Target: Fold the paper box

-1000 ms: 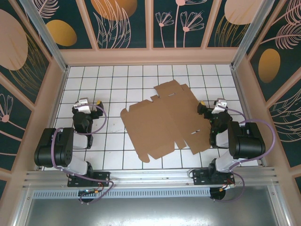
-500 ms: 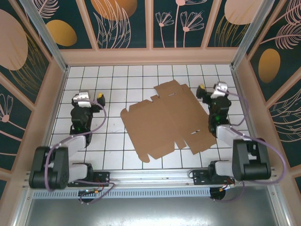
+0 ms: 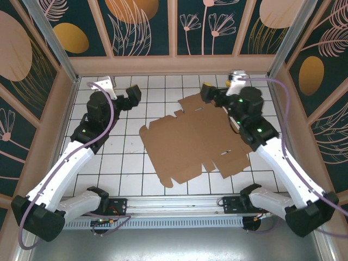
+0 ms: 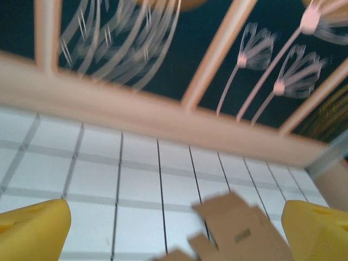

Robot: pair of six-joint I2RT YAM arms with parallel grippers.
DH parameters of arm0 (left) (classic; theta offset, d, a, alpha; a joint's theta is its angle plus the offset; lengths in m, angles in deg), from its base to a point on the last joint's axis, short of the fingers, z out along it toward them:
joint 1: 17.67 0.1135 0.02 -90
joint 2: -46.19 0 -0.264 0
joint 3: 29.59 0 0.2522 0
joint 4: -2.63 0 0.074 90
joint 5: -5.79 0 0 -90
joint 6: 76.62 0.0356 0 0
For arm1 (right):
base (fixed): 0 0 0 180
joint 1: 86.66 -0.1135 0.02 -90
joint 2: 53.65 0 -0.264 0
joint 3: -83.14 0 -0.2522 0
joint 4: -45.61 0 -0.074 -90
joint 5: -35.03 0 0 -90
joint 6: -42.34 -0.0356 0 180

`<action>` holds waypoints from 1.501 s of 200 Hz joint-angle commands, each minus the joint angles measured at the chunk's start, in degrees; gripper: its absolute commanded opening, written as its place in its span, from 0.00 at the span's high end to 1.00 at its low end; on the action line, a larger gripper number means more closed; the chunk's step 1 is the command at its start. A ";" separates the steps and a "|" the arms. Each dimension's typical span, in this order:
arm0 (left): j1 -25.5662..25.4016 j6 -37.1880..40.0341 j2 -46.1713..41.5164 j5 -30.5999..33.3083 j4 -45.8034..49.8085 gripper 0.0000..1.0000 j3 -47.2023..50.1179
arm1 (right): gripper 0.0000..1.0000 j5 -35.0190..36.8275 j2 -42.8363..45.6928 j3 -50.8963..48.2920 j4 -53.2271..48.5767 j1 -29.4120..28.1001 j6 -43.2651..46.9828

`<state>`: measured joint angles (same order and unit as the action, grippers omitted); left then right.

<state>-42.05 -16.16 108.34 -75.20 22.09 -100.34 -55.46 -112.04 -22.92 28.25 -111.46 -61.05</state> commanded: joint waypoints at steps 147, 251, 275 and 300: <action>-16.38 -7.99 40.96 -23.80 -5.00 0.90 2.69 | 0.12 -11.50 -15.89 -24.97 -11.08 10.65 -19.36; -5.79 -9.28 44.86 -19.25 -2.70 1.00 7.75 | 0.09 -22.60 -27.65 -24.17 3.00 2.52 -26.70; -3.07 -9.94 46.07 -18.44 -1.44 1.00 7.27 | 0.09 -24.46 -26.88 -22.95 6.60 1.86 -27.19; 0.40 -9.85 47.07 -17.81 -0.21 1.00 6.68 | 0.10 -25.89 -21.94 -22.49 8.31 2.47 -25.15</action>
<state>-45.02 -25.76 150.89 -98.52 12.73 -95.01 -77.23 -137.94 -46.63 33.43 -108.83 -86.18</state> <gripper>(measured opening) 0.059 0.905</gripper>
